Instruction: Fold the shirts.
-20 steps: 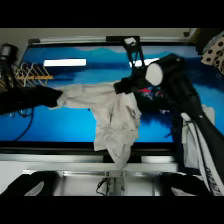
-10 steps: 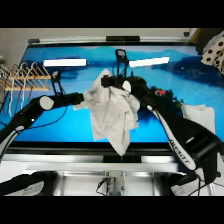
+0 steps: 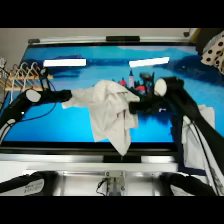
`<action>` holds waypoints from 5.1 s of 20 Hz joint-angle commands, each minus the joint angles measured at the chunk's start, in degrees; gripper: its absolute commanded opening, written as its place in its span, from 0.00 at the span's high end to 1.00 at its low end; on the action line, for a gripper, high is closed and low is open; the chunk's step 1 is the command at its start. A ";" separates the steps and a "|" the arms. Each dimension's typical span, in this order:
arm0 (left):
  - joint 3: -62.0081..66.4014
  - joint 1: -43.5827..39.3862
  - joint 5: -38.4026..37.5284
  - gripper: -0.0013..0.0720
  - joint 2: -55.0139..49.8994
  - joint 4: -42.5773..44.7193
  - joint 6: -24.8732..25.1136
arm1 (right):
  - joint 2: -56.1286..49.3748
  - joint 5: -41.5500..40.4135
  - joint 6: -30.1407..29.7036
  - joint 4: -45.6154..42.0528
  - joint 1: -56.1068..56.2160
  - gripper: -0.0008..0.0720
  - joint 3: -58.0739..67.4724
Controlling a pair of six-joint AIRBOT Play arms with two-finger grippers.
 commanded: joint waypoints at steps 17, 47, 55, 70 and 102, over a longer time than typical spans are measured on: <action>0.87 3.43 -8.20 0.93 0.09 -0.17 1.31 | 0.39 -32.81 4.17 35.39 9.44 0.88 -33.31; 20.85 24.41 -18.95 0.93 37.31 3.06 -3.61 | 39.41 3.45 1.62 -11.15 -7.13 0.89 -15.91; 14.16 6.69 2.36 0.93 -1.16 -6.64 -10.16 | 12.44 -42.91 14.40 5.95 -7.04 0.89 -27.82; 10.45 23.45 -55.56 0.24 1.62 11.76 -7.54 | 15.43 -31.71 4.37 7.02 -7.02 0.88 -27.82; 59.65 15.56 -21.27 0.93 39.36 11.61 -7.72 | 47.32 -41.57 4.17 -10.43 -7.02 0.89 12.24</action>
